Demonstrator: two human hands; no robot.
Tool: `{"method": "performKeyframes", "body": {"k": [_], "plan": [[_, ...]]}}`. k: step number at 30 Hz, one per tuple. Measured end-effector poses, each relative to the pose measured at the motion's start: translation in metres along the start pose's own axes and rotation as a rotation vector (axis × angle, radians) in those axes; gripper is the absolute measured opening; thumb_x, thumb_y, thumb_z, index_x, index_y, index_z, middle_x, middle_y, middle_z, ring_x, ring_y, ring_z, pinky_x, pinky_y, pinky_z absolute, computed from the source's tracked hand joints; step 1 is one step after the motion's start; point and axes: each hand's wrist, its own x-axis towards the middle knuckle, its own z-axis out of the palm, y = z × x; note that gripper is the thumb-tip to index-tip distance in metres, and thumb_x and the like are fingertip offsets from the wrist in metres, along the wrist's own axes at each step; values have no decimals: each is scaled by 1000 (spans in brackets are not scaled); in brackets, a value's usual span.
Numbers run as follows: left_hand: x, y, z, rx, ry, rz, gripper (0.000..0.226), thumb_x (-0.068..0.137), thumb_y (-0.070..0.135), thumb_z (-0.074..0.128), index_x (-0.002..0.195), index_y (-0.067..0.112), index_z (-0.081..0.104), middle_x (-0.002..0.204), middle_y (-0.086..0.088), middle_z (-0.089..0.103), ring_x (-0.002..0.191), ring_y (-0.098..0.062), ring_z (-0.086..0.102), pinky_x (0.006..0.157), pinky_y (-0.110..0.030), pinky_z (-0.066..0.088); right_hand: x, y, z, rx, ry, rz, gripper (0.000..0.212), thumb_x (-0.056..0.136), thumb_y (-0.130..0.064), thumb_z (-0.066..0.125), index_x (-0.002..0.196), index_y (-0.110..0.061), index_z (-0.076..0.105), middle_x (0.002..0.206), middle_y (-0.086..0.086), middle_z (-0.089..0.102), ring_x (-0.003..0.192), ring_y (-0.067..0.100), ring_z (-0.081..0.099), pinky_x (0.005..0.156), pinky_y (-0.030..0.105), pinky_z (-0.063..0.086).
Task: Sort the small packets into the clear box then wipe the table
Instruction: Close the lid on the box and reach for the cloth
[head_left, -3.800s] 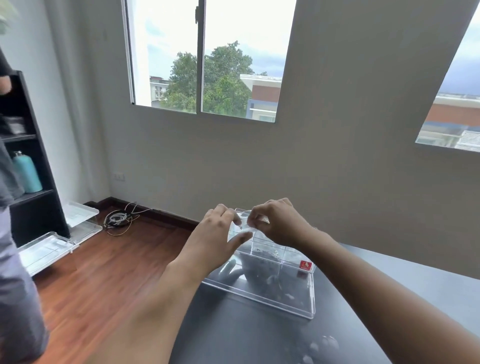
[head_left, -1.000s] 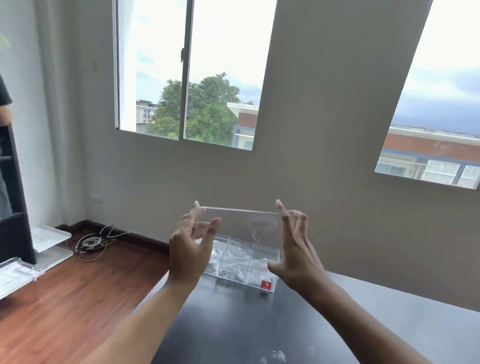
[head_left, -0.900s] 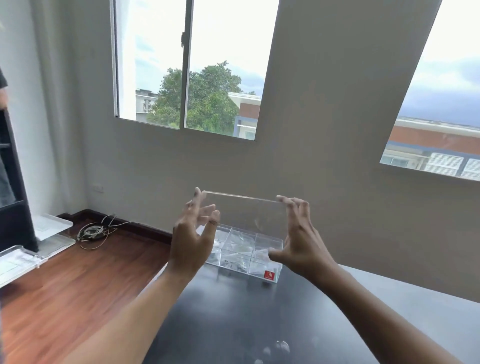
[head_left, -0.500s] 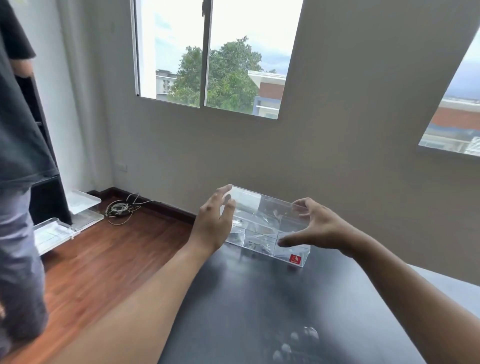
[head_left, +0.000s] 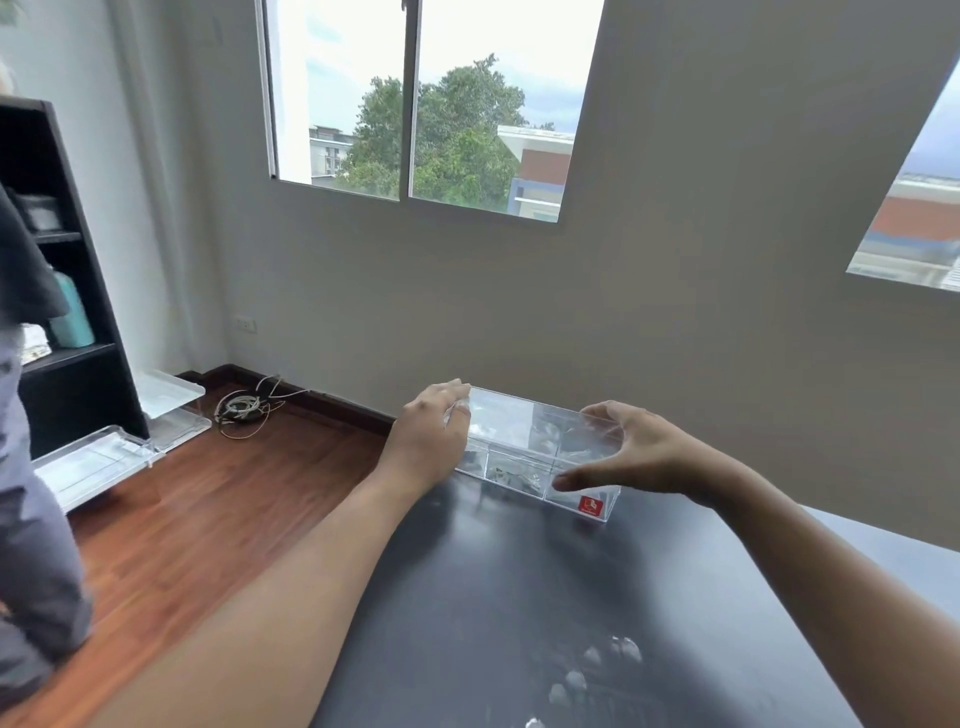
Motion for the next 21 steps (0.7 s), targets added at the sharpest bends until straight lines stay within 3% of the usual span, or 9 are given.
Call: {"method": "performKeyframes", "body": {"k": [4, 7, 10, 15, 21], "plan": [[0, -1, 0, 34, -19, 9, 38, 104, 23, 48, 139, 17, 63, 152, 2, 54, 141, -11, 48, 118, -27, 34, -1, 3, -4, 18, -28, 2, 113, 41, -65, 97, 140, -31, 53, 131, -19, 61, 120, 0, 59, 110, 29, 44], [0, -2, 0, 80, -30, 34, 39, 105, 24, 46, 140, 19, 62, 152, 4, 53, 141, -11, 46, 117, -28, 34, -3, 8, -10, 64, -92, -15, 96, 51, -50, 99, 135, -34, 56, 126, -22, 63, 104, -11, 63, 91, 14, 46], [-1, -1, 1, 135, -25, 56, 39, 105, 26, 44, 140, 20, 62, 153, 4, 52, 140, -13, 48, 116, -31, 37, -1, 13, -11, 76, -129, -3, 93, 53, -46, 100, 135, -34, 57, 126, -21, 65, 101, -8, 66, 82, 13, 47], [0, -3, 1, 151, -28, 59, 39, 105, 26, 43, 140, 20, 62, 153, 5, 53, 140, -13, 49, 116, -32, 37, 5, 18, -8, 47, -105, -19, 105, 41, -57, 100, 135, -36, 57, 127, -21, 65, 108, -3, 66, 94, 21, 50], [-1, -2, 0, 139, -10, 14, 38, 104, 28, 44, 136, 28, 64, 151, 13, 54, 138, -10, 50, 115, -35, 39, 0, 20, -3, 80, -98, 8, 115, 44, -58, 99, 145, -34, 50, 133, -18, 63, 116, 2, 64, 109, 34, 48]]}}
